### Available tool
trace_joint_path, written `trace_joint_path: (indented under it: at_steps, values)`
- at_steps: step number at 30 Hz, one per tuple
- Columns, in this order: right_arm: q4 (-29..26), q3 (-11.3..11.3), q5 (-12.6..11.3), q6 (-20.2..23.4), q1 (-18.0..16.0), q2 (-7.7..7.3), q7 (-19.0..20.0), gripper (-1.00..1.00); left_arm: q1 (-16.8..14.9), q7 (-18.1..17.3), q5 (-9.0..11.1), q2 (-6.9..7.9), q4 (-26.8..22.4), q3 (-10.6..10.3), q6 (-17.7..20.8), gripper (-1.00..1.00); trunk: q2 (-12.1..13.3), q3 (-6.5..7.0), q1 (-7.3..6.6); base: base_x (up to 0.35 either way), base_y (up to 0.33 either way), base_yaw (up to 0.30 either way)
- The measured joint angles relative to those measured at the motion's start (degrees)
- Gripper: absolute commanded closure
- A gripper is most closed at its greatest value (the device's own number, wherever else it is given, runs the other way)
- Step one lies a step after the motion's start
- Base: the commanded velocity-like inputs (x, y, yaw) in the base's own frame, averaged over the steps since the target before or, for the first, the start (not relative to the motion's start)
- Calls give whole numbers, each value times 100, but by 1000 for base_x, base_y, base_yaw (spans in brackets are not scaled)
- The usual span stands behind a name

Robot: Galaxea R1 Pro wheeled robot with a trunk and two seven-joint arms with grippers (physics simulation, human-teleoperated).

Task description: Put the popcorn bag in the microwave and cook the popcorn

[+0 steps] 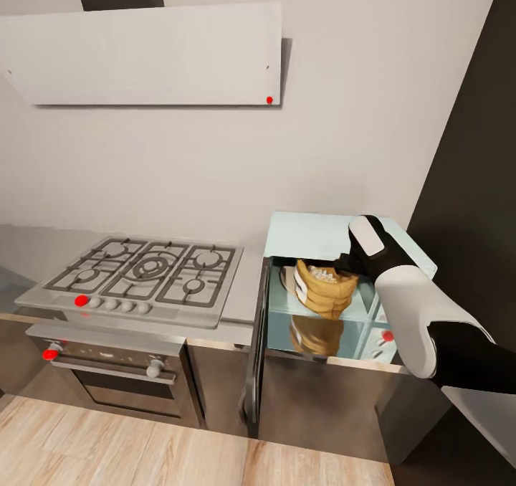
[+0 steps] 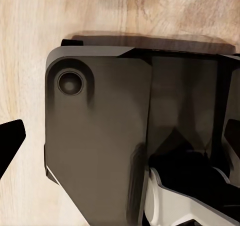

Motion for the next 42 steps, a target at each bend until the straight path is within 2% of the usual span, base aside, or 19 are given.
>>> trace_joint_path:
  at_steps: [13,27,42]
  values:
    - [0,8,0,0,15,25,0,-100,0,-1,0,7,0,0,0,-100,0,0,0,0,0,0]
    - [1,9,21,1,257,42,88,-100,0,-1,-8,-1,0,0,-1,-100,-1,0,0,0,0,0]
    - [-37,8,2,1,262,38,97,-100,0,8,39,-1,0,8,-7,-100,0,0,1,-18,0,0]
